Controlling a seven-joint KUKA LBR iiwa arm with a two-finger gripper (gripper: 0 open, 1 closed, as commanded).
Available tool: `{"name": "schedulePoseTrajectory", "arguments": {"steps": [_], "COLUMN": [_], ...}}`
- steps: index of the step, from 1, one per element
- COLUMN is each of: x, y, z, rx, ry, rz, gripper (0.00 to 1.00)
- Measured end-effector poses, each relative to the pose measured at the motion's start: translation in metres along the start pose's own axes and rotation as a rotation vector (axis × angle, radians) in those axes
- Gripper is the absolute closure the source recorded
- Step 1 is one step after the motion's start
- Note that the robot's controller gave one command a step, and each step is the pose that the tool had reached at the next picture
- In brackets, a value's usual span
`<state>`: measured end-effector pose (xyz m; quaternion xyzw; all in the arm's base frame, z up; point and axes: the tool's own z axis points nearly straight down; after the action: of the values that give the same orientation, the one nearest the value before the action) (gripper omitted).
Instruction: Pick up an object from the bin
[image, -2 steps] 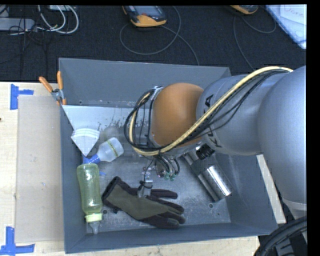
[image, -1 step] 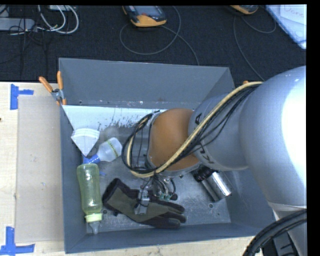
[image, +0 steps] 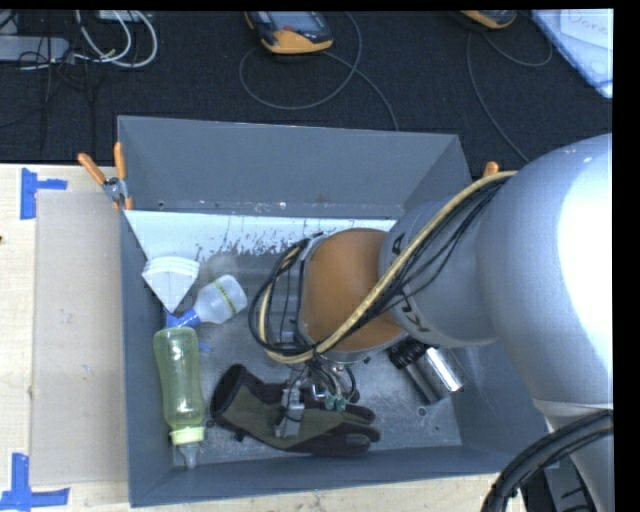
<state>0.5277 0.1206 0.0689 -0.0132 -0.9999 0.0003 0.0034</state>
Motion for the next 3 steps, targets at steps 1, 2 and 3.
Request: {"name": "schedulePoseTrajectory", "arguments": {"steps": [1, 2, 3], "x": [0.020, 0.002, 0.020], "y": [-0.003, 0.000, -0.003], "z": [0.000, 0.000, 0.000], "rx": [0.000, 0.000, -0.001], "ry": [0.002, 0.002, 0.004], "rz": [0.111, 0.002, 0.111], "gripper": [0.00, 0.00, 1.00]}}
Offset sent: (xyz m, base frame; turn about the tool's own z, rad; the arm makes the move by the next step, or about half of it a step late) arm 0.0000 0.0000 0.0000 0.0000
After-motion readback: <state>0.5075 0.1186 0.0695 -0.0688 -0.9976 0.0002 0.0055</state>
